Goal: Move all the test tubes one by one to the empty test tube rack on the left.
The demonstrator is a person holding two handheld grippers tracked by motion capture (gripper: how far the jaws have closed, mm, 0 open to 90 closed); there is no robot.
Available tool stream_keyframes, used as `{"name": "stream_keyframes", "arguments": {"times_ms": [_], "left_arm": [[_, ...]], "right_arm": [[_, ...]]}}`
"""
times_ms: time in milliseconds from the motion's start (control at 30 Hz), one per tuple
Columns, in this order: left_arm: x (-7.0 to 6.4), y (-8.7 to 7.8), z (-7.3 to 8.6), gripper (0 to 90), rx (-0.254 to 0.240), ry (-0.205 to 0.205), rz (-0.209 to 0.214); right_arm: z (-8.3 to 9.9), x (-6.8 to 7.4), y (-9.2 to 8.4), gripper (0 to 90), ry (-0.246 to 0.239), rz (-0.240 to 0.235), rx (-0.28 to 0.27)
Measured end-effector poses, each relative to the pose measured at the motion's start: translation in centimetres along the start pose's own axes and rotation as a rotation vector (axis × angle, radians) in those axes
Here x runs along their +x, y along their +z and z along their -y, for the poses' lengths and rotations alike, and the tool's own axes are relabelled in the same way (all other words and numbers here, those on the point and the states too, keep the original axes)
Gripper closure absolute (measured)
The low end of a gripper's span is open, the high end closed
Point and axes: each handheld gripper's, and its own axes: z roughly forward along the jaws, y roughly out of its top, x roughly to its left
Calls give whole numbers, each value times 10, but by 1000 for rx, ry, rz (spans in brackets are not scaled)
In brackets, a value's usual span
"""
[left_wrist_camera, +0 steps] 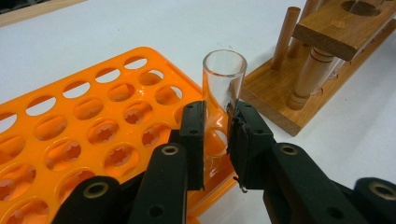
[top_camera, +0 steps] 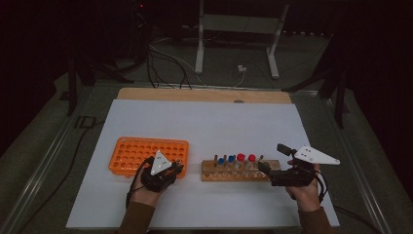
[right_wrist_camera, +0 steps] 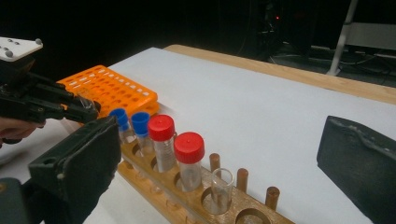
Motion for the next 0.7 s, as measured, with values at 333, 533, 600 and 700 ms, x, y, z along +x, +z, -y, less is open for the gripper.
{"name": "stream_keyframes", "arguments": {"times_ms": [333,533,600,700], "left_arm": [[11,-12,0,471,-115,-110,15],[18,-20,0,329,-190,-187,20],[18,-22,-1,265,-208,-198,2],[18,-25,-2,156,-237,-214,-17]], "right_arm": [[3,-4,1,12,-1,15,17],[8,-8,4,59,7,13,35],[10,-9,6,71,6,14,51],[12,-11,9,119,6,19,73]]}}
